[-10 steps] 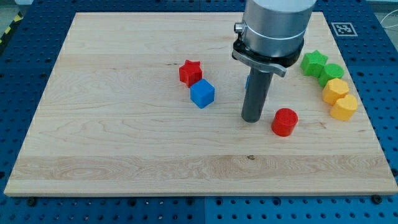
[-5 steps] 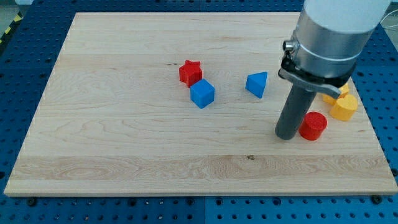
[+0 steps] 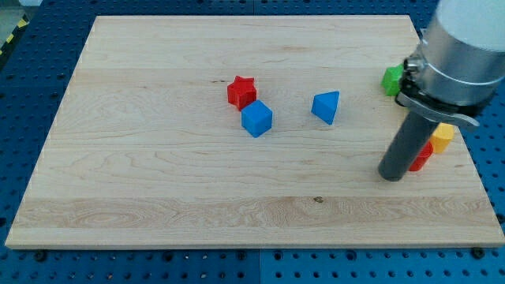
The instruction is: Move the red circle to the bottom of yellow heart
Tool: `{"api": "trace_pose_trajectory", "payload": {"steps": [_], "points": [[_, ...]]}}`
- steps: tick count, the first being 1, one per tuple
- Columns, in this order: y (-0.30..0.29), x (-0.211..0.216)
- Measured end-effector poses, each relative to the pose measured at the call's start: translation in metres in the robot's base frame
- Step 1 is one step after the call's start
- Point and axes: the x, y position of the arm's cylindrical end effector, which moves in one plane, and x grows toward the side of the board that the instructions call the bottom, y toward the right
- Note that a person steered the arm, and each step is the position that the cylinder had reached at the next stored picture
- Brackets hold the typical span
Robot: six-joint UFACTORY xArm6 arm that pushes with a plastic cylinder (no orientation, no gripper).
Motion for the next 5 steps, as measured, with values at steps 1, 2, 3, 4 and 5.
{"api": "trace_pose_trajectory", "payload": {"steps": [1, 2, 3, 4, 5], "points": [[-0.014, -0.017], [-0.018, -0.028], [-0.005, -0.03], [0.019, -0.03], [0.037, -0.029]]}}
